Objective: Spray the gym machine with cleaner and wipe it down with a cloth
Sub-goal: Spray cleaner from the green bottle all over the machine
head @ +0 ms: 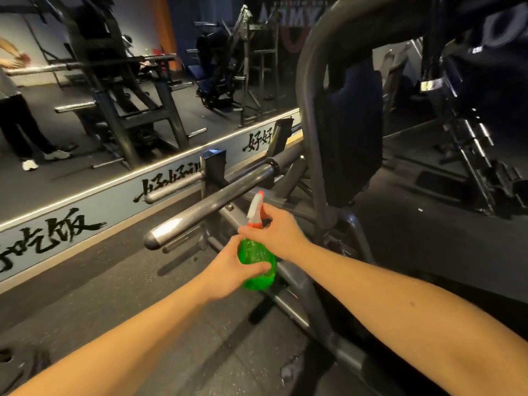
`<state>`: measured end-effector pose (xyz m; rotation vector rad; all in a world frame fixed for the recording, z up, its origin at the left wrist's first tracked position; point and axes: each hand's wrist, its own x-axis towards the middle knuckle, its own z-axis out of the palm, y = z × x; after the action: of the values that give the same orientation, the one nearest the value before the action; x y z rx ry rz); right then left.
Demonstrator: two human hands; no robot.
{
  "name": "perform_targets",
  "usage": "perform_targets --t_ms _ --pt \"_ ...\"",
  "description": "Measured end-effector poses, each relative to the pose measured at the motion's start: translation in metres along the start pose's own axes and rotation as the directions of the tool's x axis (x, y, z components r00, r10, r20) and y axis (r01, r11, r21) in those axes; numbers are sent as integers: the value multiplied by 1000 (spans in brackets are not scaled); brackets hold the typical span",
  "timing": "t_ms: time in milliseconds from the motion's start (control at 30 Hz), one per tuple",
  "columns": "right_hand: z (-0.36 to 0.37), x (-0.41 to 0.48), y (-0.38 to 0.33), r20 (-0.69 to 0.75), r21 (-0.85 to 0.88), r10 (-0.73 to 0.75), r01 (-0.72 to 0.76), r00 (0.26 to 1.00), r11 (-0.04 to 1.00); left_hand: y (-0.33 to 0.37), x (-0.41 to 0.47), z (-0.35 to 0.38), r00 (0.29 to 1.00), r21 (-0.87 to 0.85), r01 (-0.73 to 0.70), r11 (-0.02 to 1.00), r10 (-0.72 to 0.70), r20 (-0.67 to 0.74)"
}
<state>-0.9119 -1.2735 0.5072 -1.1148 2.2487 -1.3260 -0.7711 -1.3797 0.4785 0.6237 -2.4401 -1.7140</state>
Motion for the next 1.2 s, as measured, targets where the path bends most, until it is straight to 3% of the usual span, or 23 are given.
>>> perform_targets --t_ms 300,467,600,700,900,1200 --pt "2 120 -85 28 79 -195 192 980 978 61 41 -100 955 120 -52 991 84 -285" --pt "58 180 -121 10 65 -239 238 971 969 40 61 -174 926 54 -63 997 78 -369" --pt "124 221 -140 0 36 -214 213 977 976 -6 81 -242 933 39 -50 998 61 -356" --pt "167 250 -151 -51 10 -175 175 983 984 -39 103 -291 954 50 -75 996 86 -287" --pt "220 287 -160 -149 -87 -18 5 989 996 -77 146 -360 997 21 -77 997 77 -17" --pt "208 313 -120 -312 -174 118 -179 943 968 -87 236 -354 932 78 -111 991 77 354"
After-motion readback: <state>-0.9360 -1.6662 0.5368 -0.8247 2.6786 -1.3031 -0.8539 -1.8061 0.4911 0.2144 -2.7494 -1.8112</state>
